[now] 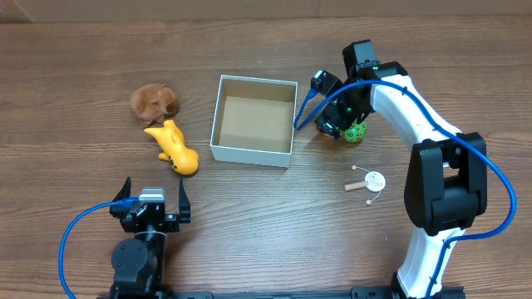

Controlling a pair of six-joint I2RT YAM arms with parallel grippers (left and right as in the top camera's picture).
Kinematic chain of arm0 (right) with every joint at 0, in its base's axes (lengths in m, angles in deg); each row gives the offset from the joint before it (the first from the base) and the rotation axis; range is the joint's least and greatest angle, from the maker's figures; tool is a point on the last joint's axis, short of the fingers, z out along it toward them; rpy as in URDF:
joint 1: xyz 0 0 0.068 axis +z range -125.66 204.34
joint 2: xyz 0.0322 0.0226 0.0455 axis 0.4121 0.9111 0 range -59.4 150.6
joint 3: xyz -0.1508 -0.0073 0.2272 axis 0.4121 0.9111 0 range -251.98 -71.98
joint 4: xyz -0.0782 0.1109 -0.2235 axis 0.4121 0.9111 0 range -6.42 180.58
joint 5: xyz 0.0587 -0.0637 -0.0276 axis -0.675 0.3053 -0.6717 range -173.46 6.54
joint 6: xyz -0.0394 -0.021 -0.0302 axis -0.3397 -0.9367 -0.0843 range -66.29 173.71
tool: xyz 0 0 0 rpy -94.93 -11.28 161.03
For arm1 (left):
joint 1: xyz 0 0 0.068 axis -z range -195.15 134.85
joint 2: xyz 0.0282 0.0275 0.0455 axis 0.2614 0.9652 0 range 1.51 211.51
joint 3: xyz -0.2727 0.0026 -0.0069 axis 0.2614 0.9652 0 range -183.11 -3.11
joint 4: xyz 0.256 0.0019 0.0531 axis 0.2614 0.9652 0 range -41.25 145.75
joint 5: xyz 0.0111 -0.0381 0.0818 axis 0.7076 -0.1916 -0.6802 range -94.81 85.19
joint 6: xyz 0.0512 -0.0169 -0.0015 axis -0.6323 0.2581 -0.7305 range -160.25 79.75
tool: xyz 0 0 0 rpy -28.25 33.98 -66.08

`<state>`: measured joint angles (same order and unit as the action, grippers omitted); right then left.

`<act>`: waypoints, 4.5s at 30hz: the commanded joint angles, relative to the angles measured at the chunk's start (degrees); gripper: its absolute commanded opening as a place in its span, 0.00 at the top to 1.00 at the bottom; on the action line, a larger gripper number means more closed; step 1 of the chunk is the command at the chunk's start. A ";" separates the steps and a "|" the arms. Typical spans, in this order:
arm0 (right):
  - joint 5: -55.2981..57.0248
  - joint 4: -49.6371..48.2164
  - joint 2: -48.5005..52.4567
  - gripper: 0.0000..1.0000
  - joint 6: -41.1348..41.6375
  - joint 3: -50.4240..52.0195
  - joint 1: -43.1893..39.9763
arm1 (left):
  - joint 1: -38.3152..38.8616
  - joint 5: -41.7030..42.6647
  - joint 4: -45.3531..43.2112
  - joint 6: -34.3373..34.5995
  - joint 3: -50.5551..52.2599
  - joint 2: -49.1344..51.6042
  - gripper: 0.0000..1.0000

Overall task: Pack container
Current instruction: 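Reach the right gripper to the colour cube and grasp it, then lift the cube with the right gripper and carry it over the box, then release the cube into the box and raise the right gripper away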

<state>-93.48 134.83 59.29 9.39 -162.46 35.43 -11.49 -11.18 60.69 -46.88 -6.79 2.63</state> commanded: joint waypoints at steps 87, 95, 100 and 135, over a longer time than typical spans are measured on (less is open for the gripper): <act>-6.82 38.97 5.44 0.46 8.24 -40.92 15.91 | -0.11 0.44 -0.11 -1.09 0.07 0.00 0.00; -6.73 36.57 5.46 0.45 8.35 -40.83 23.65 | -0.11 0.44 -0.11 -1.09 0.07 0.00 0.00; -6.60 34.73 5.53 0.45 8.33 -40.61 26.01 | -0.11 0.44 -0.11 -1.09 0.07 0.00 0.00; -1.64 31.95 4.85 0.40 15.21 -34.64 17.88 | -0.11 0.42 -0.11 -1.09 0.07 0.00 0.00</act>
<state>-93.70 165.75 64.86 19.54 -192.88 56.37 -11.49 -11.20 60.69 -46.88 -6.79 2.63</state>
